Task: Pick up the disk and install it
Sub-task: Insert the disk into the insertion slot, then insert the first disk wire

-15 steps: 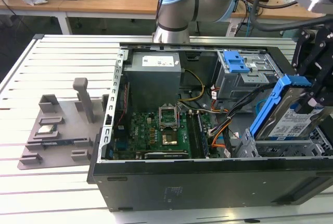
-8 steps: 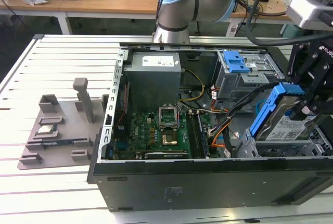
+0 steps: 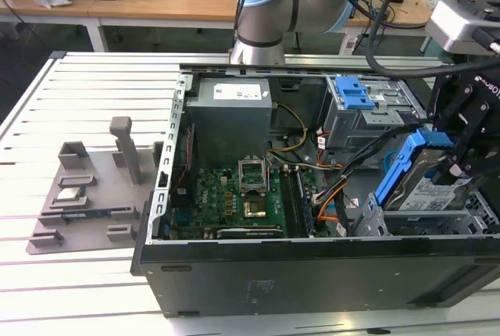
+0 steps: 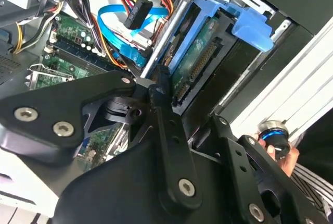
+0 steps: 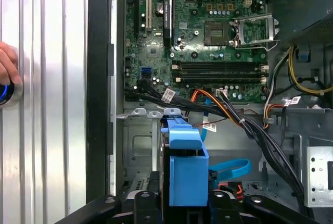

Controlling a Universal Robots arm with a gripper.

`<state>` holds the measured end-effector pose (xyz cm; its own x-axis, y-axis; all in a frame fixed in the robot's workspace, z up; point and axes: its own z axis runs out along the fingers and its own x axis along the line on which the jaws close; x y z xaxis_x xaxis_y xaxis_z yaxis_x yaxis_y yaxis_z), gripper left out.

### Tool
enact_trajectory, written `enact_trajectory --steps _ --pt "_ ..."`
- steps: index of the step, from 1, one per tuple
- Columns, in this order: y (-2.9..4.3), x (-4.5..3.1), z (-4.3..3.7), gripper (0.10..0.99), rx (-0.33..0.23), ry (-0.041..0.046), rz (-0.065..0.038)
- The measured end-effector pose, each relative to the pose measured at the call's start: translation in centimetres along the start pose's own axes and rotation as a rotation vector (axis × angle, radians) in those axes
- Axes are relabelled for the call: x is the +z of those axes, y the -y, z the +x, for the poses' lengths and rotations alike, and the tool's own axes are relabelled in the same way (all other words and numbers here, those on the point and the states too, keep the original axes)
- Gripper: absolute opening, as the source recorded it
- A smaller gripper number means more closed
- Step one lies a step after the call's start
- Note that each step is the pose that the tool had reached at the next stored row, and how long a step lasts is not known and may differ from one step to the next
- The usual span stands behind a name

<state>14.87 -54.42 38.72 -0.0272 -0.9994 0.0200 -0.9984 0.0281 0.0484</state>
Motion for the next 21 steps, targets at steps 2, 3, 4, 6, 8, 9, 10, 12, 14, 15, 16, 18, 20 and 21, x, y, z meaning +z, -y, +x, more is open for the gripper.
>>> enact_trajectory --steps 2,3,4,6,8,9,10,12,14,15,16,18,20,21 --pt "0.0 0.01 0.0 0.435 0.0 -0.0001 0.0" --pt "0.0 0.02 0.0 0.435 0.0 -0.0001 0.0" --pt "0.0 0.03 0.0 0.435 0.0 -0.0001 0.0" --pt "0.0 0.04 0.0 0.294 0.0 -0.0001 0.0" --pt "0.0 0.05 0.0 0.235 0.0 -0.0001 0.0" --pt "0.0 0.06 0.0 0.176 0.0 -0.0001 0.0" --pt "0.0 0.07 0.0 0.114 0.0 -0.0001 0.0" --pt "0.0 0.09 0.0 0.106 0.0 -0.0001 0.0" --pt "0.0 0.1 0.0 0.106 0.0 -0.0001 0.0" --pt "0.0 0.11 0.0 0.106 0.0 0.0 0.0" --pt "0.0 0.12 0.0 0.106 0.0 -0.0001 0.0" --pt "0.47 0.13 -0.12 0.106 0.0 0.0002 0.0" --pt "1.11 0.17 -0.85 0.106 0.0 -0.0002 0.0" --pt "1.31 0.2 -1.23 0.106 0.0 -0.0001 0.0"
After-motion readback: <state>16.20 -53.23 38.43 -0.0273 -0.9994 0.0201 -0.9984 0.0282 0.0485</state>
